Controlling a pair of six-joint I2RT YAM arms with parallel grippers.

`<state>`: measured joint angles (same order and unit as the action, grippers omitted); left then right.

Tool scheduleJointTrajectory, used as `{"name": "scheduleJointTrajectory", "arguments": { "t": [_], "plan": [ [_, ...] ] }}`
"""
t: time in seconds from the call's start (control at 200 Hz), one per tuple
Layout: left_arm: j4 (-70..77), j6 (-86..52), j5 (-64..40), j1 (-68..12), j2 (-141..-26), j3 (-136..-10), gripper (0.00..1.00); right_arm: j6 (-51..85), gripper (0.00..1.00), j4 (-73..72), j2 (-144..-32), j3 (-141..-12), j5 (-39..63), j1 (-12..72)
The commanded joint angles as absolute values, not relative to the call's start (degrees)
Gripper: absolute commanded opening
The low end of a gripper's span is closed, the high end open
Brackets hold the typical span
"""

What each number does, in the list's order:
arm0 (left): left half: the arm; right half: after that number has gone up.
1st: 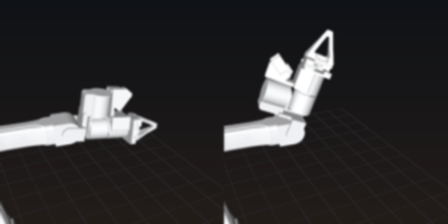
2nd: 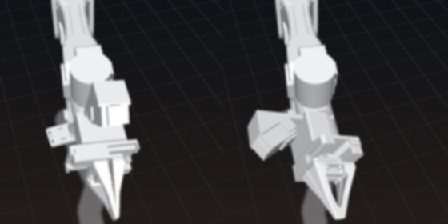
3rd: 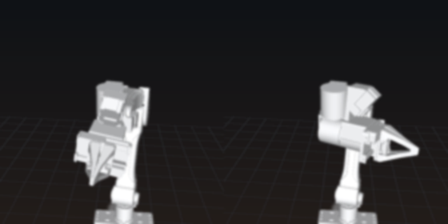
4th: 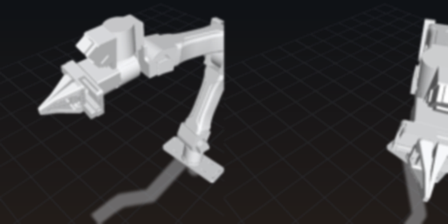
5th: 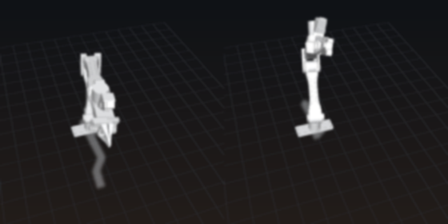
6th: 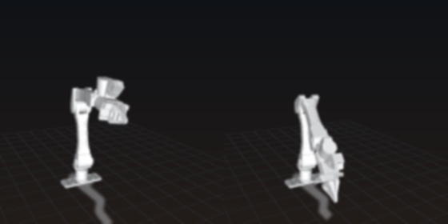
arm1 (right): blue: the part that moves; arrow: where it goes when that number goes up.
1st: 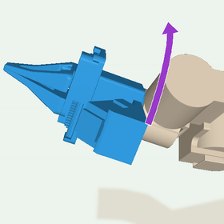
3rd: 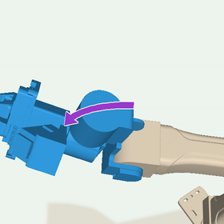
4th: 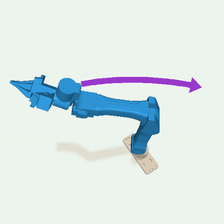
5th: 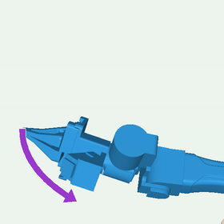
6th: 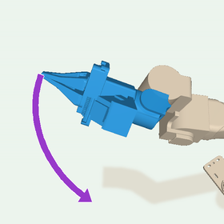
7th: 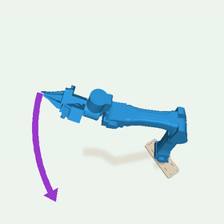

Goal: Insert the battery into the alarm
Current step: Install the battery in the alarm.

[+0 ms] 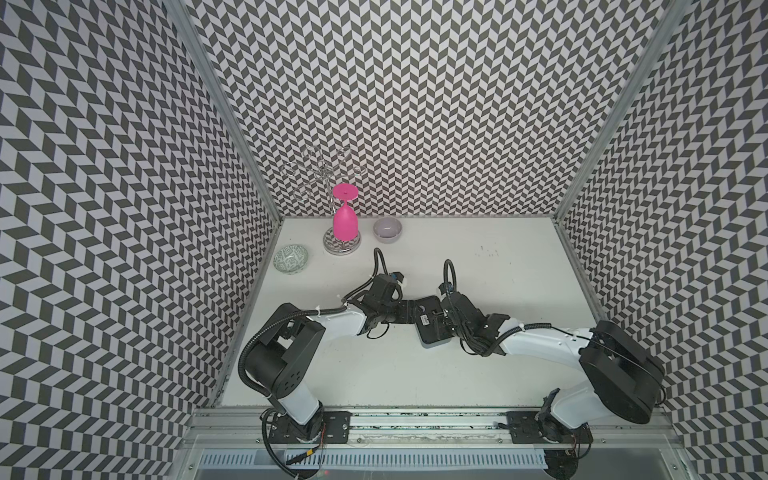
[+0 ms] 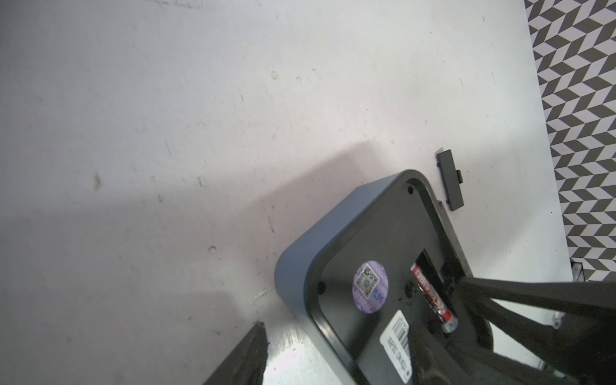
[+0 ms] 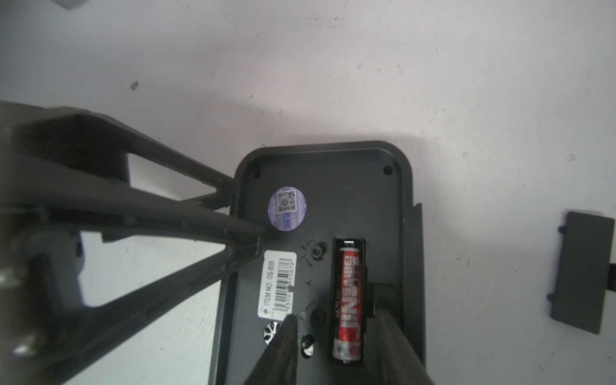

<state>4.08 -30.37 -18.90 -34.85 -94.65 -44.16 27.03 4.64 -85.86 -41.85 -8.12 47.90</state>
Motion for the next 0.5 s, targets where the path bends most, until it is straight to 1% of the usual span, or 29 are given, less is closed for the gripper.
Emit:
{"name": "scheduleJointTrajectory", "arguments": {
  "t": [0.0,0.105,0.17,0.24,0.341,0.491],
  "plan": [
    [2.51,-29.88,-18.44,-35.11,-95.67,-45.76,0.67,27.99,0.47,4.38,-81.4,-42.29,-8.81,48.25],
    [1.59,-29.71,-18.41,-35.11,-96.13,-46.3,0.67,30.05,0.48,5.25,-78.58,-41.6,-9.85,48.06],
    [0.65,-29.32,-18.48,-35.16,-96.67,-46.96,0.67,30.56,0.43,5.39,-77.81,-41.27,-8.55,47.99],
    [-0.49,-29.05,-18.38,-35.16,-97.34,-47.64,0.67,31.25,0.34,5.96,-77.85,-41.23,-6.51,47.82],
    [-1.26,-28.75,-18.2,-35.33,-97.74,-48.07,0.65,32.04,0.26,5.92,-79.16,-40.98,-2.82,47.38],
    [-3.19,-28.22,-17.24,-35.59,-98.13,-48.77,0.64,32.85,0.23,8.23,-82.31,-41.7,-0.99,47.11]
  ]
}}
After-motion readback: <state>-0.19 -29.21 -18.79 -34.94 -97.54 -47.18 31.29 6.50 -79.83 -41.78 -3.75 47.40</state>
